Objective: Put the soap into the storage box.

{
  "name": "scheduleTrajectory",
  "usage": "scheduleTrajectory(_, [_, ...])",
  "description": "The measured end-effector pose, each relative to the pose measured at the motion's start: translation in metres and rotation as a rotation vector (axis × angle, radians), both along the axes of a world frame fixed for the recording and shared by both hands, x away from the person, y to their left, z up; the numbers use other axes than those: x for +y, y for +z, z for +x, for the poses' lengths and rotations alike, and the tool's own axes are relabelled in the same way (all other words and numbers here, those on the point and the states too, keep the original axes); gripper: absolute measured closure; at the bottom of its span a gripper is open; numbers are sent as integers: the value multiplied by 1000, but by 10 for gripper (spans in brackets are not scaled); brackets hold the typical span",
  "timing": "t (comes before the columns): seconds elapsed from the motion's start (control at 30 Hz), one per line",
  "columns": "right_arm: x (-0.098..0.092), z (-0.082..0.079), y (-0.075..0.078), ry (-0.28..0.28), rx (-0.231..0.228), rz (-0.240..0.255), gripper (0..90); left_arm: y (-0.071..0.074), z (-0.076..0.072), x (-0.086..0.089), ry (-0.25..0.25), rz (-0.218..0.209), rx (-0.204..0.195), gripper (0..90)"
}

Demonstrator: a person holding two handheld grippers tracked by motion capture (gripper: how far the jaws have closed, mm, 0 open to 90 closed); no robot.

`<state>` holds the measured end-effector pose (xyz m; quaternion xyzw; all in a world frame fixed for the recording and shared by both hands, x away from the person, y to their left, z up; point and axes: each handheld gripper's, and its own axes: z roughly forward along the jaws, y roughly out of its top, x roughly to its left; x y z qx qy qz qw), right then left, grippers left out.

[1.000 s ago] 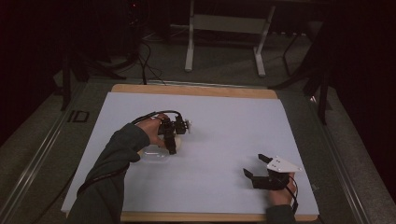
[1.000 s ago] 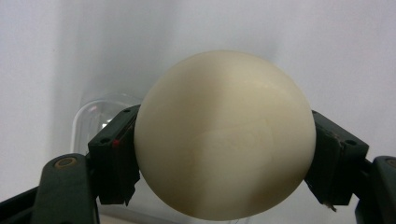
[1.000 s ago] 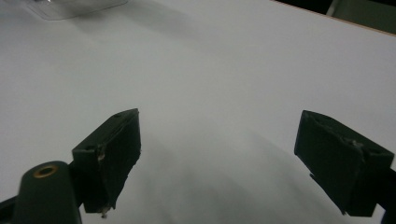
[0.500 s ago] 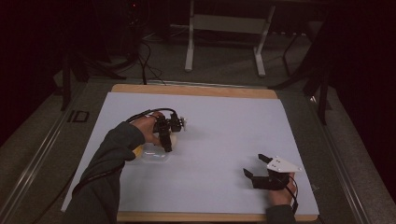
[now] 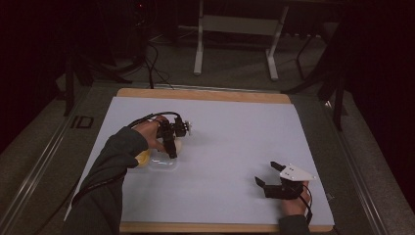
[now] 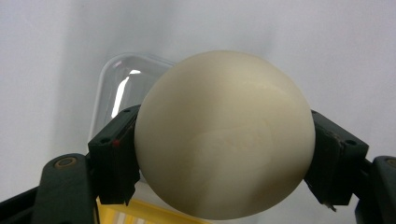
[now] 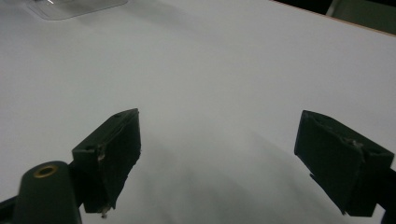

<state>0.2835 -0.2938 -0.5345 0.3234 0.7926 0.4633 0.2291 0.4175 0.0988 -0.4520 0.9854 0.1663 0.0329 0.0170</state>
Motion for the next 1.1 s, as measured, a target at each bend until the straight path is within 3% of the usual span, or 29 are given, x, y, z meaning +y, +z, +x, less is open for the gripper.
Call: scheduleTrajectory(1.1, [0, 0, 0, -1, -5, 1, 145, 8, 2, 38, 83, -6, -3, 238])
